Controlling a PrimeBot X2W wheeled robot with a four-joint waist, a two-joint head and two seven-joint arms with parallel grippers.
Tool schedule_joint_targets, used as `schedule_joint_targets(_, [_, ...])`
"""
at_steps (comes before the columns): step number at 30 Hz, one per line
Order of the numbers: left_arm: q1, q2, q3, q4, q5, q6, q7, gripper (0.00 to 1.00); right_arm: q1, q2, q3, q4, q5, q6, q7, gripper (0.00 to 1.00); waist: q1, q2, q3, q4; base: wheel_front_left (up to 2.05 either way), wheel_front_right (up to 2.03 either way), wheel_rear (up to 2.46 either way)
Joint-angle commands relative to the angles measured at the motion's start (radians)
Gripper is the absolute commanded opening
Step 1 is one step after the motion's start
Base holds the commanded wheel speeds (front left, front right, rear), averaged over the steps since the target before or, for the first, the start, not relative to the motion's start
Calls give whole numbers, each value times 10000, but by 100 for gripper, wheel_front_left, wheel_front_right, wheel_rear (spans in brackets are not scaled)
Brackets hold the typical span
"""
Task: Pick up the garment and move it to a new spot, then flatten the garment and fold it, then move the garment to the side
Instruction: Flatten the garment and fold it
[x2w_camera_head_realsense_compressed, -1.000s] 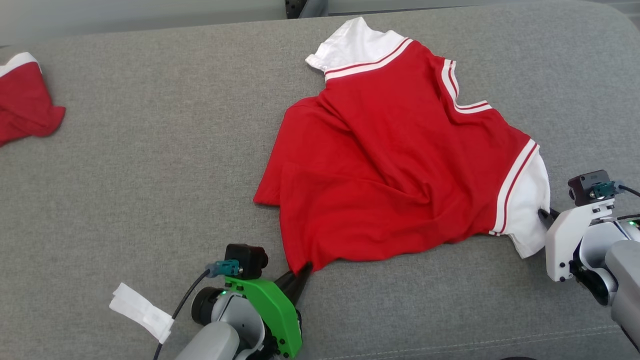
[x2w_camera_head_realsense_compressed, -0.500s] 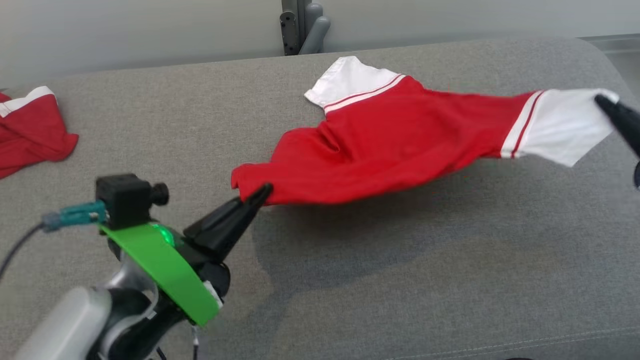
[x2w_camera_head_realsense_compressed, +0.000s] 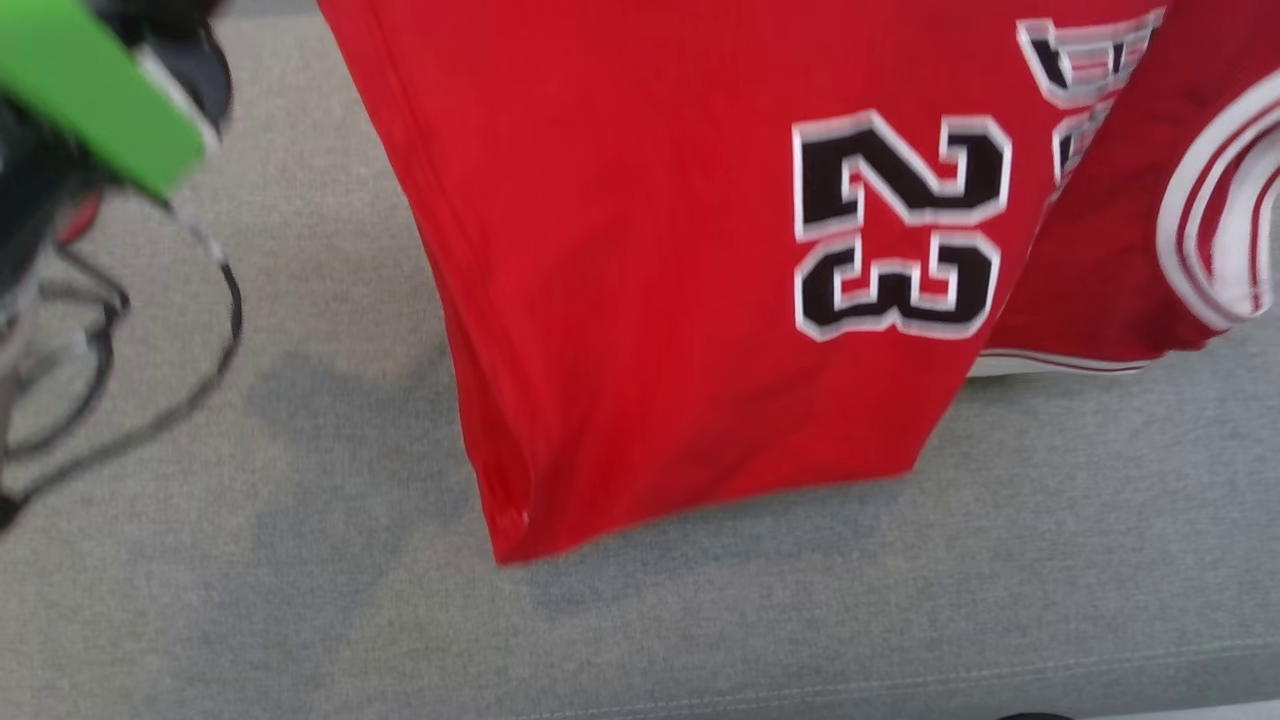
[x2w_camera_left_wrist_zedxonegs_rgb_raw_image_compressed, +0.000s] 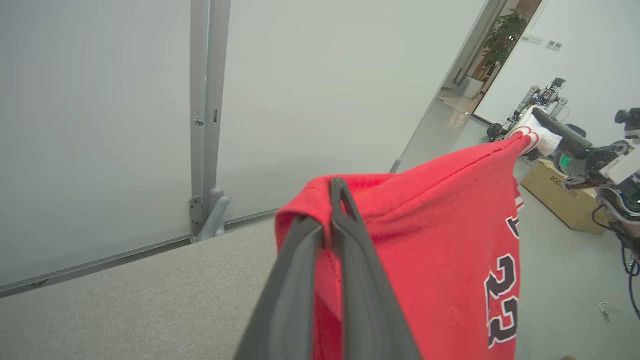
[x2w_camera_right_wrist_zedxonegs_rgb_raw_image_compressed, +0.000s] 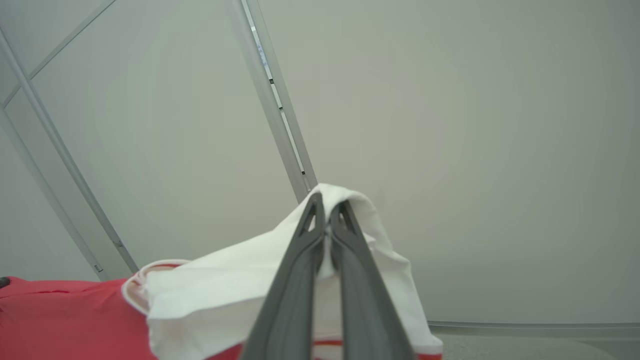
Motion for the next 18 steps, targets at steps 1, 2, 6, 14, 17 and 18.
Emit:
schedule_joint_targets(1, [-730, -190, -65, 699, 402, 35, -132, 0, -898, 593, 120, 587, -630, 0, 166, 0, 0, 0, 1403, 392, 0, 0, 0])
schedule_joint_targets(2, [-1246, -358, -245, 1443, 712, -33, -212, 0, -1681, 1134, 177, 1147, -1308, 0, 177, 0, 0, 0, 1682, 450, 0, 0, 0])
schedule_joint_targets(6, [-3292, -855, -786, 4168, 2176, -285, -1036, 0, -4786, 3649, -283, 3848, -4278, 0, -408, 0, 0, 0, 2637, 564, 0, 0, 0])
schedule_joint_targets(14, [-5731, -2096, -677, 8050, 3898, -1221, -5577, 0, -8100, 6953, -1768, 6839, -8051, 0, -3168, 0, 0, 0, 3312, 460, 0, 0, 0])
schedule_joint_targets(17, [-5601, -2151, -1031, 8998, 4199, -1747, -6681, 0, -7825, 7377, -1460, 7315, -8154, 0, -3401, 0, 0, 0, 3077, 278, 0, 0, 0])
schedule_joint_targets(18, [-5385, -2165, -1229, 9295, 4258, -1827, -6978, 0, -7564, 7433, -1259, 7384, -8058, 0, -3436, 0, 0, 0, 2958, 204, 0, 0, 0])
